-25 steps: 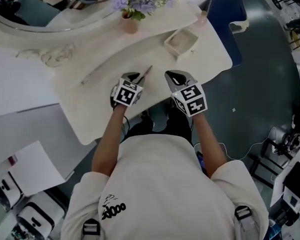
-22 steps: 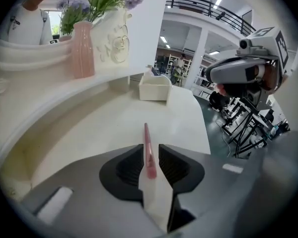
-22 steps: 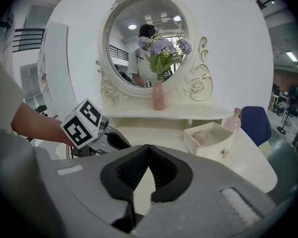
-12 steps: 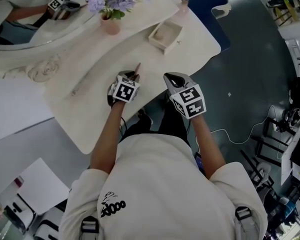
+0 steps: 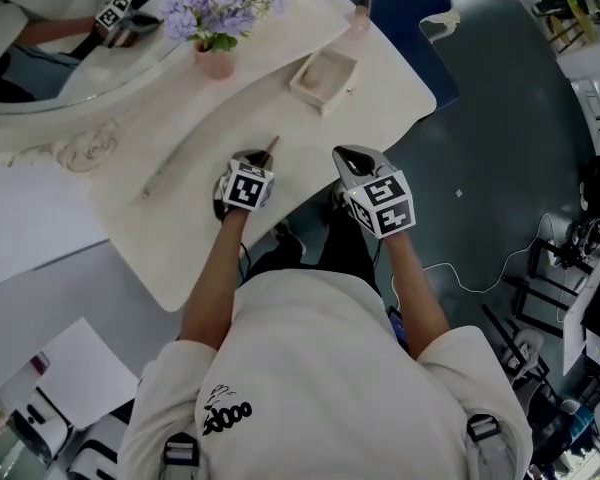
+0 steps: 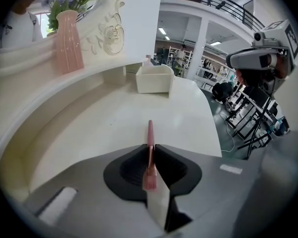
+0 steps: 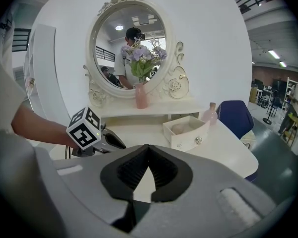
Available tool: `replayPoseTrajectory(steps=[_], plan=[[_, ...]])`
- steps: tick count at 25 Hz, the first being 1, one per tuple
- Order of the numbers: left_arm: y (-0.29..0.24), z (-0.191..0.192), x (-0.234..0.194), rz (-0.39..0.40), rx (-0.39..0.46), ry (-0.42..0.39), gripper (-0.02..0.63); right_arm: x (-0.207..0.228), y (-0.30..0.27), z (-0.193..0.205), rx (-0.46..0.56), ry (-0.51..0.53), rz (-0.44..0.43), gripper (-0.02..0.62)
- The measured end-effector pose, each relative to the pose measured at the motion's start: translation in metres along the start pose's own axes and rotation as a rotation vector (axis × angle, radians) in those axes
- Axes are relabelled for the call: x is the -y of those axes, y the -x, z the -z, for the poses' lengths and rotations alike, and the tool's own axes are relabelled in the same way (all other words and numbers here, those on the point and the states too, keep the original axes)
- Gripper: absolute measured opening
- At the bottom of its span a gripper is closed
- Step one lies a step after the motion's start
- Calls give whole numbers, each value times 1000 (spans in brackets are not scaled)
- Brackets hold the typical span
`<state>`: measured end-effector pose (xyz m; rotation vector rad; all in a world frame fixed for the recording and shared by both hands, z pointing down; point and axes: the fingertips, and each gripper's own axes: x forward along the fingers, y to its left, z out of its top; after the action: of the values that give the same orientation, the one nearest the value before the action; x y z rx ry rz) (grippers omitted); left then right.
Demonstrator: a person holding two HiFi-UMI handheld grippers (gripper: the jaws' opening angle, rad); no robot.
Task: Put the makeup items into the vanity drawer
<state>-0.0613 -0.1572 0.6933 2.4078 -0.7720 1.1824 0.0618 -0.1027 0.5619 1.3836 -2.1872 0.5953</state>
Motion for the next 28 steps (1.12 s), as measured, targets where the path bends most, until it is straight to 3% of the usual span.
replayPoseTrajectory(steps=[4, 8, 12, 15, 21, 28], plan=[[-1, -5, 2, 25, -4, 56, 67, 18, 4, -9, 17, 2, -1, 3], [17, -64, -7, 83, 144, 211, 66, 44, 10, -26, 46, 1, 2, 3], [34, -139, -3, 87, 253, 167, 66, 72, 18, -48, 75, 13, -1, 3], [33, -186, 6, 75, 274, 103, 66, 95, 20, -61, 90, 15, -11, 3], [-4, -237, 14, 80, 198, -2, 66, 134, 9, -76, 100, 22, -35, 3], [-71, -233, 22, 183, -52, -18, 67, 187, 0, -76, 76, 29, -58, 3]])
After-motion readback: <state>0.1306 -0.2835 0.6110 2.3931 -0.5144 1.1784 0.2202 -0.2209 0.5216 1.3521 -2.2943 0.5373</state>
